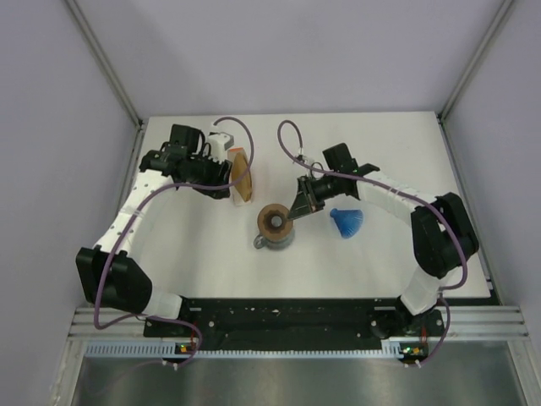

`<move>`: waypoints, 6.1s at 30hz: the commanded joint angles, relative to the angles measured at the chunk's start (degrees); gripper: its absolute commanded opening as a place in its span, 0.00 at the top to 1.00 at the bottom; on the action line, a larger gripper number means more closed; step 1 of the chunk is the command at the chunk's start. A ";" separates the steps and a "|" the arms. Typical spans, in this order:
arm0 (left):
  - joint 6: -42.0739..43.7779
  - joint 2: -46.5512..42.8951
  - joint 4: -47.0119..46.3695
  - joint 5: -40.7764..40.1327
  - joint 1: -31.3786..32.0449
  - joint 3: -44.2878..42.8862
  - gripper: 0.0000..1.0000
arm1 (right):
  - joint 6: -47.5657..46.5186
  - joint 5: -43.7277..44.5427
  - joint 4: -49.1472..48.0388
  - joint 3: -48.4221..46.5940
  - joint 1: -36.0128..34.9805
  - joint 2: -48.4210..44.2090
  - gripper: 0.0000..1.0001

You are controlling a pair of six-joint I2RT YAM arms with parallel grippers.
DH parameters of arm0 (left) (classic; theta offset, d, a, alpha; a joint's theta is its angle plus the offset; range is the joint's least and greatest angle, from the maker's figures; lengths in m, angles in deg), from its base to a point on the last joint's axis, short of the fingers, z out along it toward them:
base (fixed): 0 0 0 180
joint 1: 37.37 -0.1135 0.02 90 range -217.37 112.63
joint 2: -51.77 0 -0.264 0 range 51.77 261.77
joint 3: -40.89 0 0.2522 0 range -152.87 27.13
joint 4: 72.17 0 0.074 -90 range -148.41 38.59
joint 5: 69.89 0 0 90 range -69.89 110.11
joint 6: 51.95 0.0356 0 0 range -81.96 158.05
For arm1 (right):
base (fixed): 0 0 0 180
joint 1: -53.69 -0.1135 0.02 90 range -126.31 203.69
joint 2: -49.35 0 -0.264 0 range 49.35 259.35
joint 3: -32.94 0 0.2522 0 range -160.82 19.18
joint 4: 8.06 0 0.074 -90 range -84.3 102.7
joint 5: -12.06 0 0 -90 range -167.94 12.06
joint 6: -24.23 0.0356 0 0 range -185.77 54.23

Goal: Place the coffee filter in the dripper

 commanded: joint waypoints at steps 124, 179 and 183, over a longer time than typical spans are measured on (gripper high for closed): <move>2.71 -7.46 -1.08 0.07 1.44 0.61 0.47 | -55.08 47.49 -5.66 19.42 -0.19 -19.35 0.81; -38.50 2.21 -13.81 12.99 9.70 6.48 0.78 | 11.13 38.00 22.47 -24.01 -12.93 6.40 1.00; -38.77 1.76 -14.96 11.67 10.05 8.60 0.85 | 11.30 38.35 20.98 -22.61 -13.20 6.48 1.00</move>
